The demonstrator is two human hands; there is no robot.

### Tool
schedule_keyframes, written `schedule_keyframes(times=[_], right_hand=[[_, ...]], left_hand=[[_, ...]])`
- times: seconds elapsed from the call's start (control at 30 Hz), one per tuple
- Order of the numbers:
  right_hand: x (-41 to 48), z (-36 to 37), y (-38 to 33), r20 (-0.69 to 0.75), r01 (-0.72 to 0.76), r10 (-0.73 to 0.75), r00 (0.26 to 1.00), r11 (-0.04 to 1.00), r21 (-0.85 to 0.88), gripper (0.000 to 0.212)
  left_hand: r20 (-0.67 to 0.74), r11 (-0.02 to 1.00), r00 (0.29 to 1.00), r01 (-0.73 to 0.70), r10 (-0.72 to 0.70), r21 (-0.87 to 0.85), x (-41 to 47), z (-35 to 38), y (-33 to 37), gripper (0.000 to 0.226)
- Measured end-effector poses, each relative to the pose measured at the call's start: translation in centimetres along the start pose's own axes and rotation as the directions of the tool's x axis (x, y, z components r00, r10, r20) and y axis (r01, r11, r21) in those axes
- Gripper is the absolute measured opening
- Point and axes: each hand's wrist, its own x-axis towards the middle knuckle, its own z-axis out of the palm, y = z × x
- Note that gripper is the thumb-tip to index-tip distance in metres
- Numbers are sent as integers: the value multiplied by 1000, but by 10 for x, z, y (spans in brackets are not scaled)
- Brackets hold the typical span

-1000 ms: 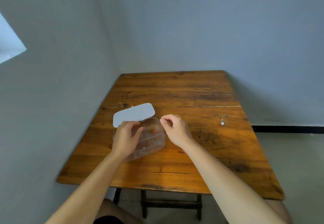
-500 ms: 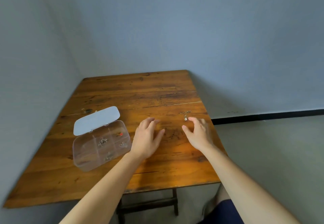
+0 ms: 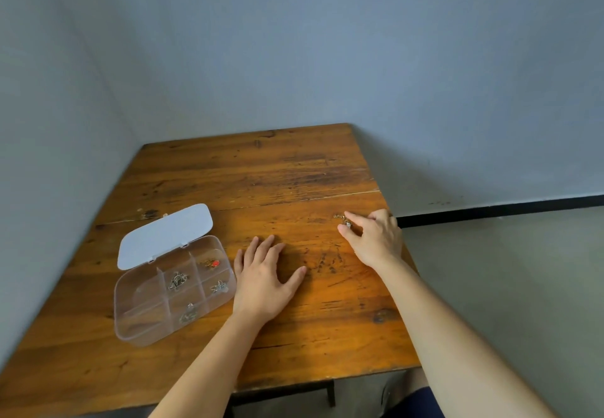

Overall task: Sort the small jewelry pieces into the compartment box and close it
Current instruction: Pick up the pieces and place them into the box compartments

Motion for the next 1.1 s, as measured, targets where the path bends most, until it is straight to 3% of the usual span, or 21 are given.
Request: schedule_keyframes(times=[0.17,0.37,0.73,0.9,1.1], right_hand=[[-6,7,-2,-134,29,-14,991,993,111,29],[-12,6,-14,-123,111,-80,989,954,278,16],[-54,8,-17,10,193,-197,980,967,167,26],[-73,6,-27,3,171,-191,982,889,424,20],[-87,-3,-76,1,176,-224,975,768,616,22]], left_hand=[[22,1000,1000,11,-11,0,1,1,0,84],[28,1000,1000,5,-6,14,1,-2,0,85],[162,999,987,24,-16,-48,2,-14,2,68],[-36,933,999,-46,35,-356,-19,-40,-1,45],[-241,901,968,-159,63,-403,-45,-80,-22,27]])
